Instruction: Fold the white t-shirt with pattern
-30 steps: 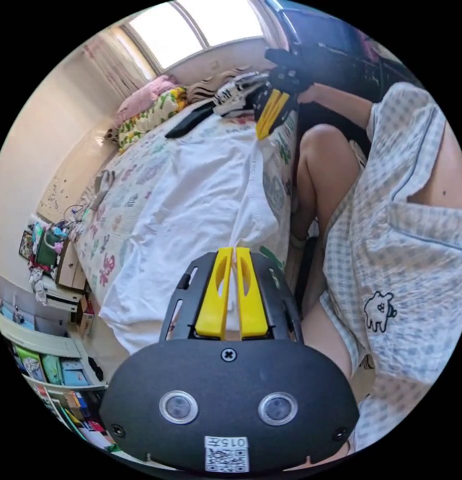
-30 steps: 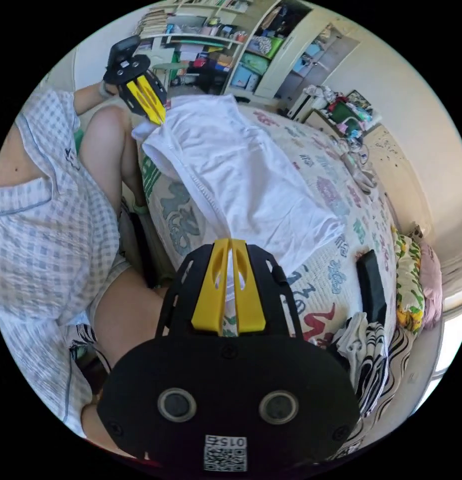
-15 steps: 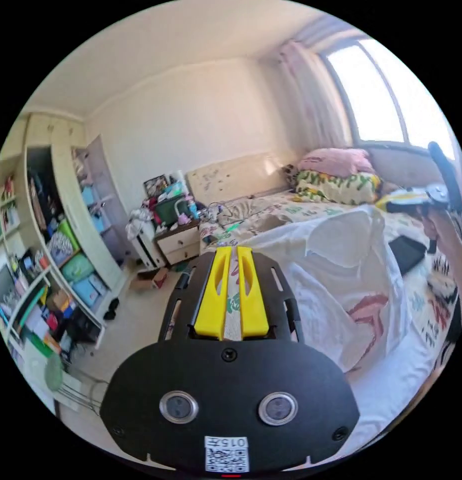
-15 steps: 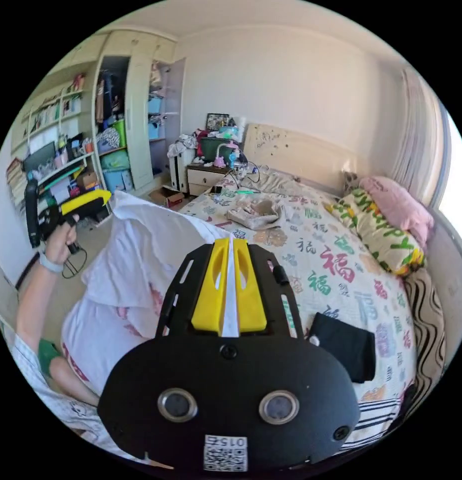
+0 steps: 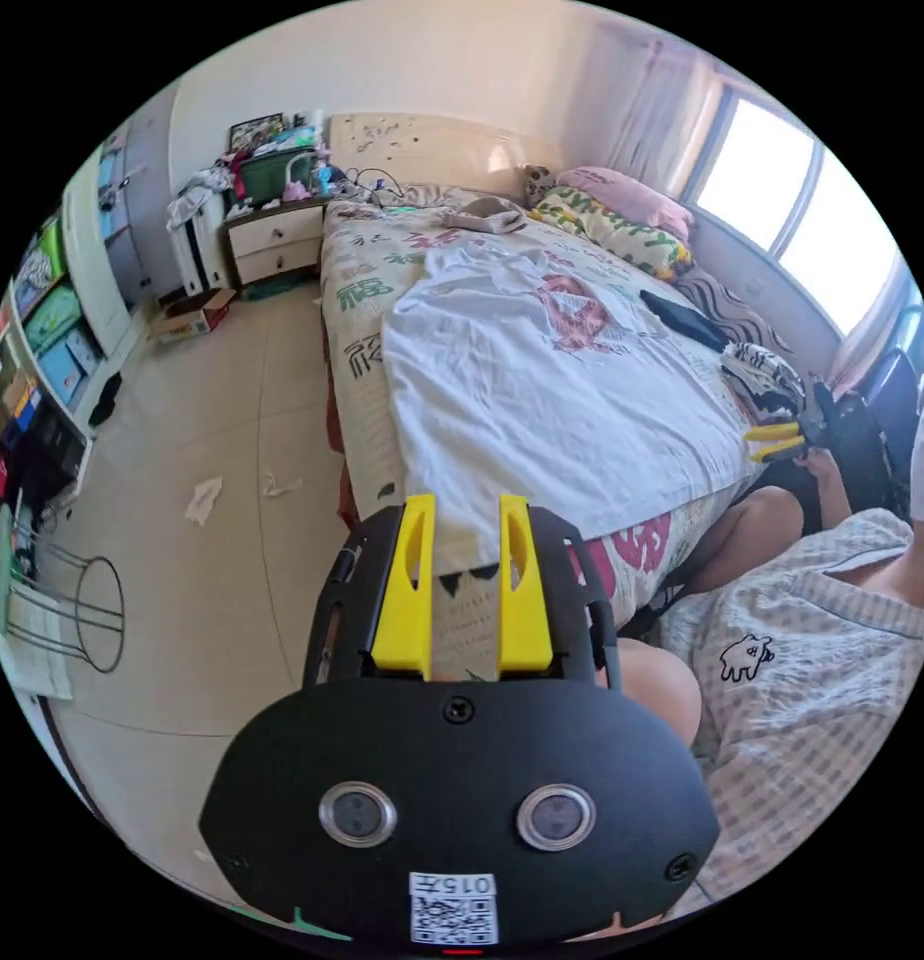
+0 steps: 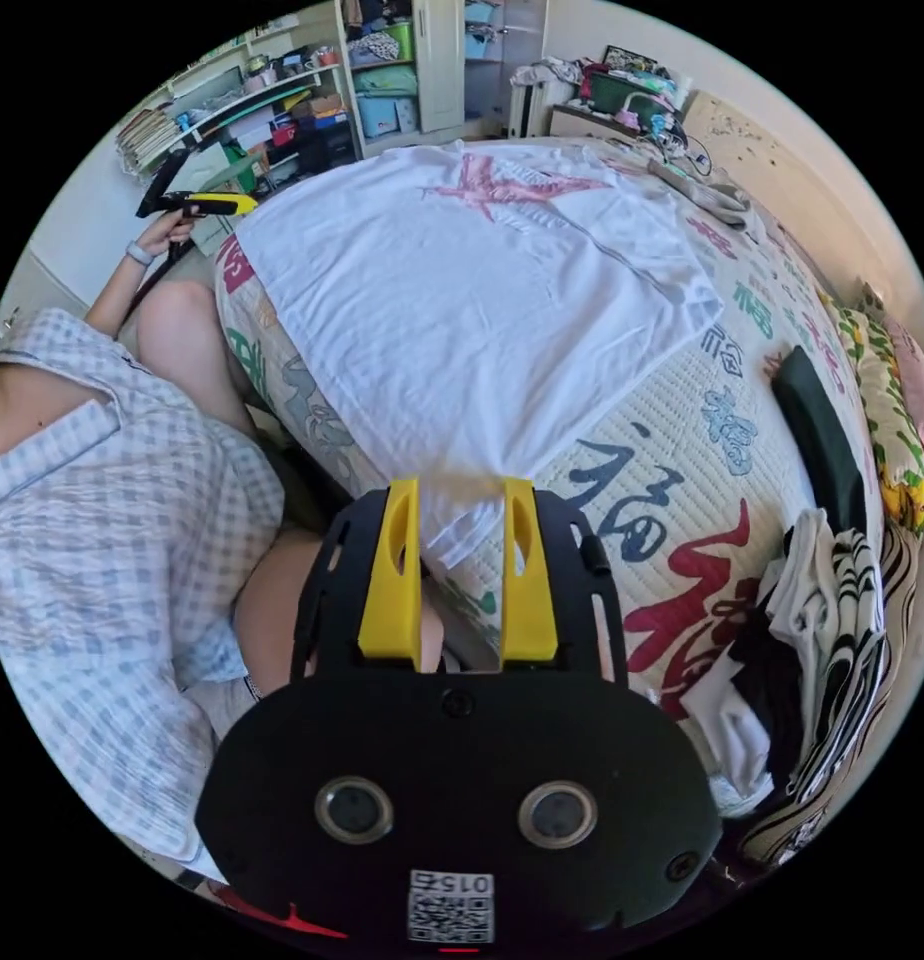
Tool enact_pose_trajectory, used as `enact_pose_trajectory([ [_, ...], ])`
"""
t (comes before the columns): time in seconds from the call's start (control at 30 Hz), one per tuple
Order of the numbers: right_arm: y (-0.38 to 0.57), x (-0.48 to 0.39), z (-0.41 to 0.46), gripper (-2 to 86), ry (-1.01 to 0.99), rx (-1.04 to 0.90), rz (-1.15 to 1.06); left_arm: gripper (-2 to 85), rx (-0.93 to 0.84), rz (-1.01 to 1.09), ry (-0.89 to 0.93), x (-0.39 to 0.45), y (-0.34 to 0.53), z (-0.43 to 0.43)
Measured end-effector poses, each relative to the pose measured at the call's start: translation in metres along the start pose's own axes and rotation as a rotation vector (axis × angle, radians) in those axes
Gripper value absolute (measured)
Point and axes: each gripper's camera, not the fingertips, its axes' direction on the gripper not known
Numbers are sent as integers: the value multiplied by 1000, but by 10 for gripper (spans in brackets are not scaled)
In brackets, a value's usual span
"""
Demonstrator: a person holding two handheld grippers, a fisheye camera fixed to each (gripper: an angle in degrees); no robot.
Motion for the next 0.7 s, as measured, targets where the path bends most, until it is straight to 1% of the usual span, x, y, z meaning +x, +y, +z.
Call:
enact_pose_trajectory([
  [0.03, -2, -8, 1, 133, 8, 9, -32, 106, -20, -29, 68, -8, 6, 11],
  [0.1, -9, -22, 9, 134, 2, -22, -93, 108, 9, -75, 101, -16, 11, 18],
  [0.2, -16, -45, 22, 105, 211, -60, -144, 88, 16, -81, 84, -21, 15, 23],
  [0.23, -17, -50, 22, 94, 236, -63, -150, 70, 19, -73, 64, -20, 17, 23],
  [0.27, -17, -51, 21, 75, 245, -56, -145, 52, 26, -70, 68, -20, 19, 23],
  [0.3, -14, -53, 16, 36, 256, -28, -136, 17, 41, -61, 101, -18, 21, 21],
  [0.37, -7, -53, 9, 4, 264, -13, -125, 7, 58, -32, 110, -9, 25, 17],
  [0.47, 7, -55, -6, -7, 281, 3, -108, 1, 100, 20, 73, 11, 41, -3],
  [0.57, 25, -62, -12, -9, 367, -49, -104, 0, 141, 79, 126, 34, 67, -27],
  [0.7, 51, -69, -12, -8, 289, -110, -94, 2, 95, 196, 74, 79, 106, -42],
])
